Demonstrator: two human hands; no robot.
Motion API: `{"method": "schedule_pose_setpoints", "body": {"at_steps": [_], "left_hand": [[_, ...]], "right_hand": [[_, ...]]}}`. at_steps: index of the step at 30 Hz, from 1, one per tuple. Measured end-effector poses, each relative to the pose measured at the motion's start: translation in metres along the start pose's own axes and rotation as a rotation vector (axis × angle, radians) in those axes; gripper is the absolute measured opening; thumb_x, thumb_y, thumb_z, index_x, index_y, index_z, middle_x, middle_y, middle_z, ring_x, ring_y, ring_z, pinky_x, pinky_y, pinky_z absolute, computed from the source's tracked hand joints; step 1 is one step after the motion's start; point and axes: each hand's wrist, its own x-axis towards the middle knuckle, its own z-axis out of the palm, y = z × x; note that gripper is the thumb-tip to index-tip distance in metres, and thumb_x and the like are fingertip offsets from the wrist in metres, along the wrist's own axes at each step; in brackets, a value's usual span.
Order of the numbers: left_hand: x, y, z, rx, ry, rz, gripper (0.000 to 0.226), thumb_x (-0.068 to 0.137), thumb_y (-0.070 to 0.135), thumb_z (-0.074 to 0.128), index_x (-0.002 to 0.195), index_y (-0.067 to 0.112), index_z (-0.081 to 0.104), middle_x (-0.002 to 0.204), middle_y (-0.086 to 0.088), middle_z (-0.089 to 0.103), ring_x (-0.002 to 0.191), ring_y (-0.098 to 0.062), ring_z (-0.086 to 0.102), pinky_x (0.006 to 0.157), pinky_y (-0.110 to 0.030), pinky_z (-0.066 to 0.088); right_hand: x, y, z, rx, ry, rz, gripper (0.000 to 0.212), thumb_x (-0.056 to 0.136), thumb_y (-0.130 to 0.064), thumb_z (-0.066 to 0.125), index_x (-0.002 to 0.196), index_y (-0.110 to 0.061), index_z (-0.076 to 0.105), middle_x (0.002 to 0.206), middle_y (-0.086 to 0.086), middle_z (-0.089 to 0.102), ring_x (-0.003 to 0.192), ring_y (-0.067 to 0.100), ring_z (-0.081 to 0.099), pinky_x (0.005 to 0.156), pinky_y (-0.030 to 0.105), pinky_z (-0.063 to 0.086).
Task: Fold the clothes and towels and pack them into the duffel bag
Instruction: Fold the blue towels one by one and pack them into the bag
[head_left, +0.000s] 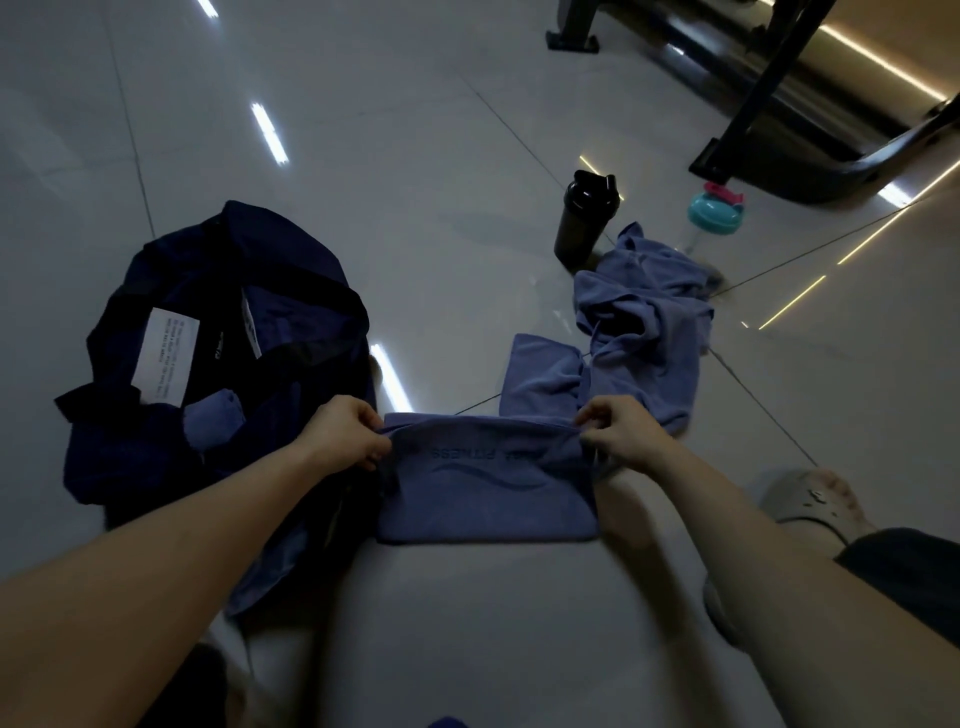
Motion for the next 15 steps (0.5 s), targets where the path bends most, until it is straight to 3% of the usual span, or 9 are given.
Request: {"method": "schedule_pose_setpoints", "body": {"at_steps": [2,5,8,12,15], "left_hand": [[-0.008,0.004,-0.002,-0.003,-0.031,0.017,0.014,0.076,-0.007,0.074,0.087,-0.011,0.065,0.064,-0.017,0.067,0.054,-0.021,0.066,0.053,-0.032,0.059],[-0.023,0.012,-0.012,0.021,-0.167,0.008,0.010,0.080,-0.009,0.069,0.087,-0.016,0.065,0.064,-0.019,0.066,0.054,-0.021,0.066,0.050,-0.028,0.055],[-0.037,0.019,-0.027,0.092,-0.361,-0.017,0.002,0.082,-0.007,0.067,0.081,-0.006,0.069,0.069,-0.017,0.067,0.059,-0.018,0.066,0.055,-0.027,0.055],[-0.057,0.017,-0.031,0.212,-0.561,-0.055,0.015,0.084,-0.003,0.066,0.072,0.005,0.069,0.067,-0.011,0.066,0.059,-0.016,0.062,0.058,-0.027,0.054],[-0.072,0.006,-0.021,0.341,-0.676,-0.113,0.014,0.085,-0.003,0.063,0.075,0.006,0.068,0.071,-0.012,0.069,0.060,-0.018,0.064,0.058,-0.028,0.055]], "right_hand": [[-0.011,-0.009,-0.008,0.027,-0.105,0.036,0.013,0.087,0.004,0.065,0.090,-0.007,0.072,0.065,0.009,0.069,0.055,0.020,0.063,0.052,0.034,0.052],[-0.028,-0.016,-0.021,0.004,-0.234,0.088,0.011,0.088,0.001,0.065,0.091,-0.003,0.074,0.066,0.012,0.068,0.055,0.017,0.059,0.050,0.028,0.044],[-0.042,-0.016,-0.030,0.037,-0.378,0.165,0.011,0.090,-0.002,0.065,0.093,-0.002,0.076,0.070,0.008,0.070,0.059,0.015,0.060,0.054,0.029,0.045],[-0.060,-0.014,-0.030,0.055,-0.546,0.278,0.018,0.091,0.000,0.061,0.100,-0.004,0.076,0.072,0.005,0.069,0.061,0.014,0.061,0.057,0.027,0.047],[-0.073,-0.009,-0.026,0.064,-0.674,0.360,0.020,0.090,0.002,0.060,0.099,-0.007,0.076,0.076,0.007,0.069,0.064,0.015,0.061,0.058,0.026,0.049]]}}
